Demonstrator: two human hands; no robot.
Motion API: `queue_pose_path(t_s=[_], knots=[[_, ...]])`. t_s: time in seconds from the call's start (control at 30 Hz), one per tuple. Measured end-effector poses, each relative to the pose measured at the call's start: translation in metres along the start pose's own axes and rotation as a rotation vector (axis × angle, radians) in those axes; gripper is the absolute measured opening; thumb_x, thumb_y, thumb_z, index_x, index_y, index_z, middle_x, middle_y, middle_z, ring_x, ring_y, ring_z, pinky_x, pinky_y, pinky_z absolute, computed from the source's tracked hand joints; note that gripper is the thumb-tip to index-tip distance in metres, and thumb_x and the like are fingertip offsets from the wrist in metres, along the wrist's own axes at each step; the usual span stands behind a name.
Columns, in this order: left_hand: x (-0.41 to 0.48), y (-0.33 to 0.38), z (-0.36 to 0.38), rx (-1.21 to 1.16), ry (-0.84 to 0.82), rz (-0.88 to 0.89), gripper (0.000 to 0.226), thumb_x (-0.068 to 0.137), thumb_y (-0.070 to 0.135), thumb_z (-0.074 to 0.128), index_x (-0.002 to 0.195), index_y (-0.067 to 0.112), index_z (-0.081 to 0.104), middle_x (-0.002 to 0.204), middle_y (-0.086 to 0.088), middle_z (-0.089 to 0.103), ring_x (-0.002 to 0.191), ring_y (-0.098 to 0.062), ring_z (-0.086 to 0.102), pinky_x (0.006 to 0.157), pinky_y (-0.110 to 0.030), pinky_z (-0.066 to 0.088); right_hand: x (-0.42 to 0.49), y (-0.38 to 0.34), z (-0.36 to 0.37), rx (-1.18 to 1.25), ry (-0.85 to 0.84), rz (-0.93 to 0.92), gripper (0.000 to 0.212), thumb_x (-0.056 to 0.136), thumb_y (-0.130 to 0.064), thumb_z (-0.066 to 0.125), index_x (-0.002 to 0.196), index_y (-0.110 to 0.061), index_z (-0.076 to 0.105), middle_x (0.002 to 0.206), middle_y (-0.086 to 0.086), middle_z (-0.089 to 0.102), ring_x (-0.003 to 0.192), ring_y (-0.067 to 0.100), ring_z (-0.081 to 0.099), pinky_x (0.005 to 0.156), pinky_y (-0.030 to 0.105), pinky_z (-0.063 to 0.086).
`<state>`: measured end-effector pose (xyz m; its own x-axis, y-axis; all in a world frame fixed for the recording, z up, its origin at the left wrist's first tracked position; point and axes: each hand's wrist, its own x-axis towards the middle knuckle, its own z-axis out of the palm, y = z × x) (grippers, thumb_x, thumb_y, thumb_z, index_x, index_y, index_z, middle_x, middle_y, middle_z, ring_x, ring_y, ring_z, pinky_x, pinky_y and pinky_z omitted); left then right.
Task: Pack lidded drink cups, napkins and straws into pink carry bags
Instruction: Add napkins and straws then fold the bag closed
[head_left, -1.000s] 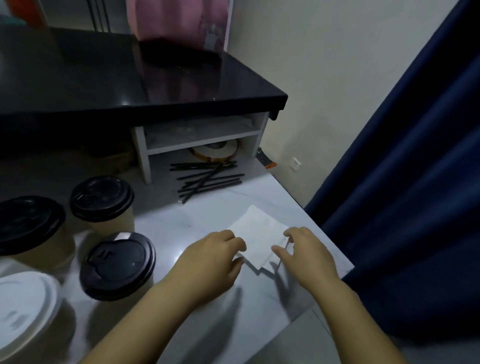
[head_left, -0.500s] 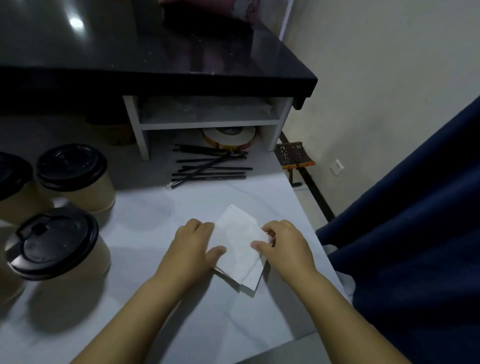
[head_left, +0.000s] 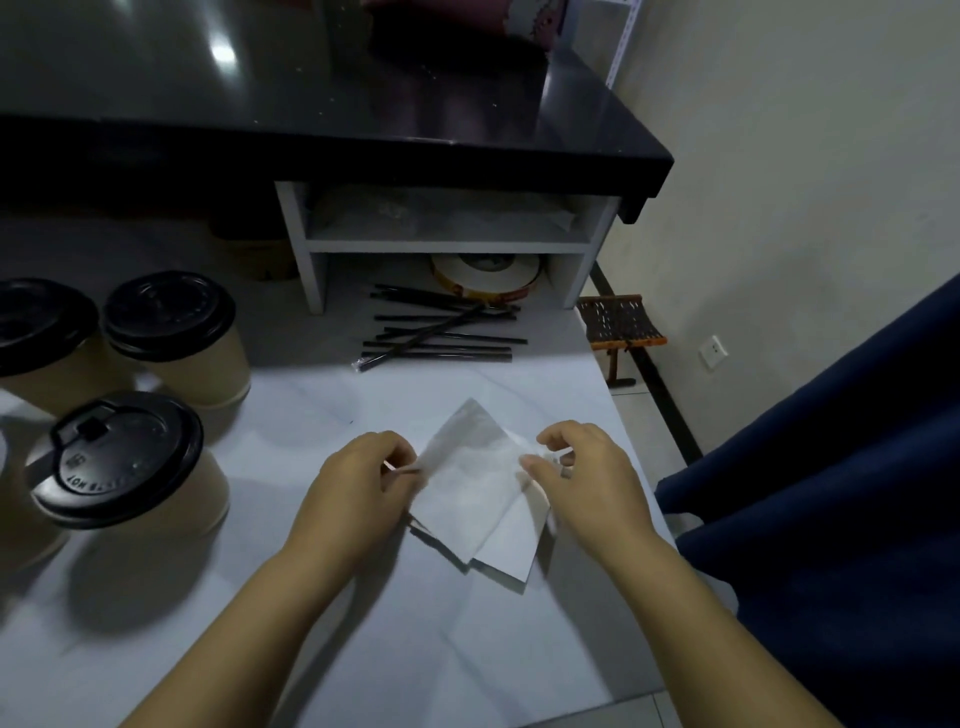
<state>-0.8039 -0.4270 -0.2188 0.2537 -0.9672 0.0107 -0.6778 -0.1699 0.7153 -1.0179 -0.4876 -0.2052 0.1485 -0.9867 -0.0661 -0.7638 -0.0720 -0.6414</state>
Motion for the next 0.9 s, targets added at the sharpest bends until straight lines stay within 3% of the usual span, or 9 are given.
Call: queue_pose_path(t_s=[0.07,0.2,0.3,0.47,0.6,0.73,0.9], knots=[[0.0,-0.005,-0.005,-0.024,0.011,-0.052,0.011,0.086,0.019,0.058,0.082,0.027,0.052,0.077,0.011,0.058,0.064,-0.011,0.054,0.055,-0.027,0.042,0.002,0.0,-0.001,-0.034,-0.019,0.001,0.022,0.086,-0.037,0.063,0.106,-0.028,0.058,0.107,-0.01,0.055,0.094,0.011,0.057,0.081,0.037,0.053],[0.0,-0.014,-0.012,-0.029,0.036,-0.082,0.011,0.09,0.019,0.053,0.097,0.027,0.055,0.083,0.011,0.06,0.073,-0.007,0.054,0.058,-0.021,0.041,0.006,0.003,-0.002,-0.11,-0.15,0.076,0.041,0.083,-0.038,0.068,0.118,-0.023,0.052,0.111,-0.005,0.053,0.096,0.015,0.056,0.081,0.034,0.051],[-0.001,-0.014,-0.014,-0.068,0.07,-0.092,0.014,0.089,0.015,0.052,0.092,0.027,0.057,0.079,0.013,0.061,0.07,-0.005,0.054,0.058,-0.02,0.043,0.008,0.002,-0.003,-0.066,-0.205,0.145,0.048,0.077,-0.034,0.075,0.116,-0.021,0.051,0.108,-0.001,0.053,0.092,0.016,0.057,0.077,0.03,0.049],[-0.003,-0.01,-0.015,-0.138,0.099,-0.07,0.016,0.088,0.016,0.055,0.085,0.032,0.056,0.074,0.011,0.062,0.067,-0.004,0.054,0.053,-0.021,0.041,0.008,0.003,-0.005,0.107,-0.13,0.182,0.041,0.075,-0.019,0.078,0.108,-0.02,0.054,0.094,-0.001,0.057,0.082,0.018,0.059,0.072,0.036,0.055],[-0.005,-0.004,-0.016,-0.218,0.097,-0.062,0.018,0.086,0.015,0.056,0.081,0.033,0.057,0.073,0.009,0.063,0.066,-0.006,0.054,0.057,-0.029,0.045,0.007,0.006,-0.009,0.005,-0.051,0.121,0.027,0.078,-0.021,0.076,0.098,-0.02,0.058,0.1,-0.003,0.056,0.088,0.016,0.058,0.072,0.029,0.05],[-0.005,0.004,-0.012,-0.304,0.049,-0.053,0.016,0.084,0.013,0.058,0.077,0.028,0.058,0.074,0.01,0.062,0.063,-0.009,0.054,0.059,-0.031,0.045,0.005,0.009,-0.017,0.141,-0.022,0.148,0.017,0.079,-0.02,0.073,0.071,-0.021,0.059,0.075,-0.002,0.063,0.062,0.022,0.063,0.058,0.034,0.055],[-0.003,0.013,0.001,-0.291,-0.017,-0.013,0.015,0.083,0.017,0.061,0.074,0.027,0.058,0.075,0.011,0.059,0.07,-0.005,0.053,0.058,-0.017,0.042,0.002,0.006,-0.025,0.392,-0.047,0.204,0.014,0.079,-0.013,0.074,0.076,-0.012,0.06,0.079,0.0,0.066,0.046,0.015,0.061,0.053,0.039,0.056]])
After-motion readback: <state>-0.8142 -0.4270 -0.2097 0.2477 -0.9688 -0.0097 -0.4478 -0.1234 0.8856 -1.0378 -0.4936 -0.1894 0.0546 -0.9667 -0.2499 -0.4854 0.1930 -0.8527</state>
